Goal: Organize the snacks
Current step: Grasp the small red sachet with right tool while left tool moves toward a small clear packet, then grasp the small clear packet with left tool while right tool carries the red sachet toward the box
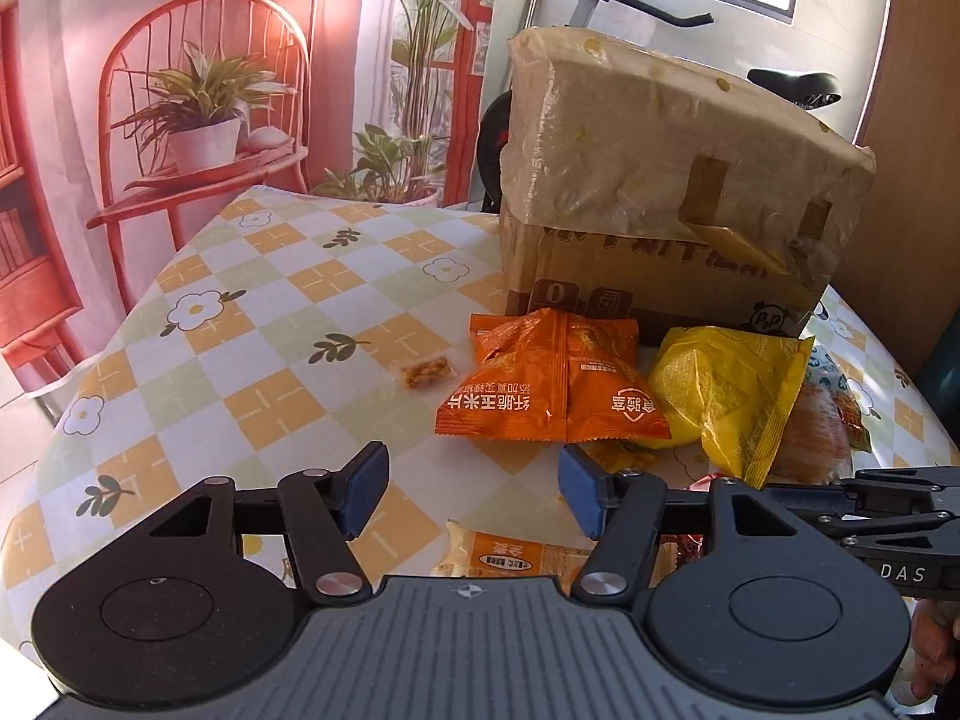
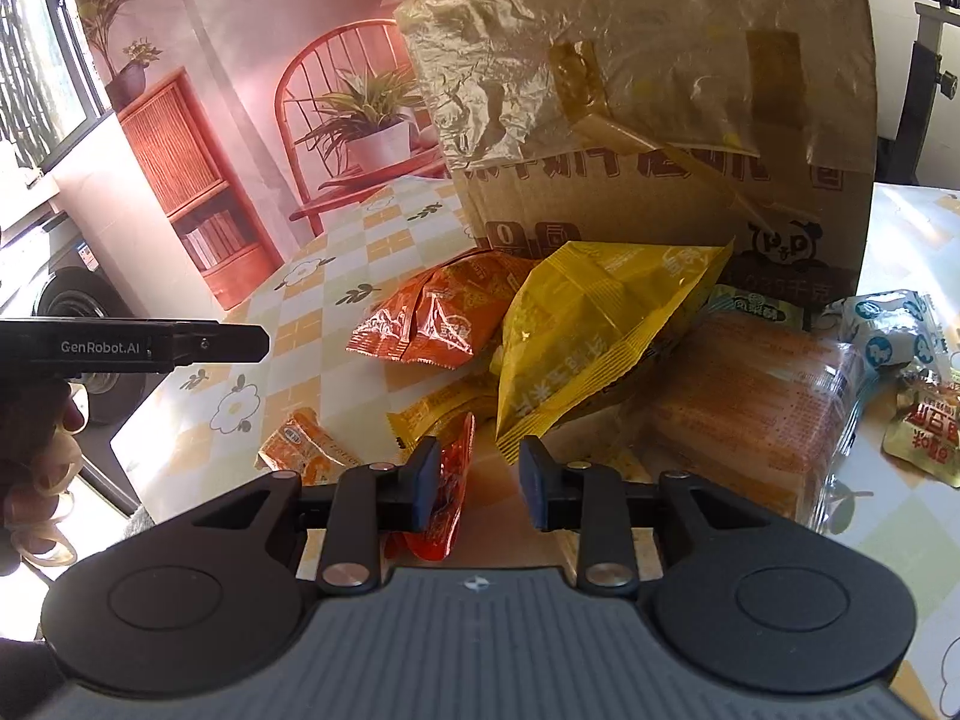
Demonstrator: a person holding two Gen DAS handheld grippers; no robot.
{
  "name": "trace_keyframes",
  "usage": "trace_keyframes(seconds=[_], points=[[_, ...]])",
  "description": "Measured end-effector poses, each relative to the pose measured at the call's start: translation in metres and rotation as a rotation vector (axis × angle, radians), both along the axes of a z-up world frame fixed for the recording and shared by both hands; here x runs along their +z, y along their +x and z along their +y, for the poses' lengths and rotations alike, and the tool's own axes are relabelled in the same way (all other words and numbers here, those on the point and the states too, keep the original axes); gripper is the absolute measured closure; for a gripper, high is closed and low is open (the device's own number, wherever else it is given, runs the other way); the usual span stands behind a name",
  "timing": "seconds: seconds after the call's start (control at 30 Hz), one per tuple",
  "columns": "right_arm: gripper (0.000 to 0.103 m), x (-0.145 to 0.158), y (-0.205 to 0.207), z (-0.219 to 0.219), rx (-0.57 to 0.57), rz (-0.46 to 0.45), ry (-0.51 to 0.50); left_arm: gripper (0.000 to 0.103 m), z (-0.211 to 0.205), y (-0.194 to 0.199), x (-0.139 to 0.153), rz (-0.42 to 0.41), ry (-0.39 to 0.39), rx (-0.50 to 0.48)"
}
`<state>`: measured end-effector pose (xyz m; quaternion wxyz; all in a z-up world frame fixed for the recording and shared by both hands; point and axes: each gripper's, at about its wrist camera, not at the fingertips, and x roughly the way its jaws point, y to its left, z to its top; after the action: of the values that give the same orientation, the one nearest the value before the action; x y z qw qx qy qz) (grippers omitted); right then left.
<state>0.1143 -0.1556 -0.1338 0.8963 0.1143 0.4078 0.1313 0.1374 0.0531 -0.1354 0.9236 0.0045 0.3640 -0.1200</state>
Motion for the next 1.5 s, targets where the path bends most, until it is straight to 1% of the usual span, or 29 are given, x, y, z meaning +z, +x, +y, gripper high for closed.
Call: trace_keyframes(seconds=[0.2, 0.27, 0.37, 0.43, 0.5, 0.6, 0.63, 0.7, 0.8, 0.97, 1.03, 1.1, 1.17, 1.27, 1.33, 1.37, 1.4, 1.43, 1.5], points=[[0.072, -0.017, 0.018, 0.003, 0.017, 0.101, 0.042, 0.038, 0.002, -0.001, -0.004, 0.001, -0.023, 0.003], [0.072, -0.020, 0.023, 0.006, 0.025, 0.119, 0.052, 0.038, 0.001, -0.001, -0.005, 0.003, -0.025, 0.002], [0.071, -0.027, 0.029, 0.012, 0.050, 0.154, 0.042, 0.038, 0.001, -0.001, -0.008, 0.015, -0.023, 0.002], [0.072, -0.030, 0.031, 0.014, 0.051, 0.161, 0.037, 0.038, 0.002, -0.001, -0.010, 0.022, -0.024, 0.002], [0.090, -0.028, 0.031, 0.014, 0.053, 0.146, 0.041, 0.038, 0.001, -0.003, -0.010, 0.023, -0.026, 0.004], [0.097, -0.016, 0.026, 0.016, 0.067, 0.083, 0.000, 0.038, 0.005, -0.003, -0.008, 0.020, -0.037, 0.009], [0.102, -0.009, 0.023, 0.016, 0.068, 0.050, -0.014, 0.039, 0.006, -0.002, -0.007, 0.018, -0.041, 0.013], [0.102, 0.001, 0.021, 0.014, 0.063, 0.003, -0.020, 0.040, 0.008, -0.002, -0.004, 0.012, -0.049, 0.022], [0.102, 0.022, 0.019, 0.005, 0.041, -0.087, 0.009, 0.042, 0.010, 0.000, 0.000, 0.004, -0.062, 0.031], [0.102, 0.053, 0.018, -0.015, -0.048, -0.220, -0.002, 0.043, 0.015, 0.009, 0.006, -0.007, -0.054, 0.039], [0.102, 0.059, 0.020, -0.023, -0.079, -0.241, -0.020, 0.046, 0.020, 0.019, 0.008, -0.023, -0.052, 0.056], [0.102, 0.061, 0.021, -0.030, -0.103, -0.248, -0.028, 0.047, 0.026, 0.037, 0.012, -0.048, -0.020, 0.085], [0.102, 0.060, 0.024, -0.038, -0.134, -0.241, -0.025, 0.048, 0.027, 0.057, 0.012, -0.063, 0.009, 0.091], [0.102, 0.057, 0.026, -0.047, -0.174, -0.228, -0.020, 0.050, 0.024, 0.089, 0.006, -0.069, 0.051, 0.042], [0.102, 0.056, 0.024, -0.053, -0.196, -0.224, -0.018, 0.072, 0.020, 0.109, -0.002, -0.062, 0.099, -0.034], [0.102, 0.056, 0.023, -0.055, -0.208, -0.222, -0.027, 0.074, 0.018, 0.118, -0.006, -0.053, 0.126, -0.067], [0.102, 0.056, 0.022, -0.056, -0.215, -0.221, -0.034, 0.074, 0.017, 0.124, -0.009, -0.047, 0.137, -0.084], [0.102, 0.056, 0.021, -0.057, -0.224, -0.220, -0.040, 0.074, 0.016, 0.130, -0.013, -0.038, 0.133, -0.117], [0.102, 0.056, 0.020, -0.061, -0.241, -0.217, -0.043, 0.074, 0.015, 0.138, -0.022, -0.010, 0.098, -0.181]])
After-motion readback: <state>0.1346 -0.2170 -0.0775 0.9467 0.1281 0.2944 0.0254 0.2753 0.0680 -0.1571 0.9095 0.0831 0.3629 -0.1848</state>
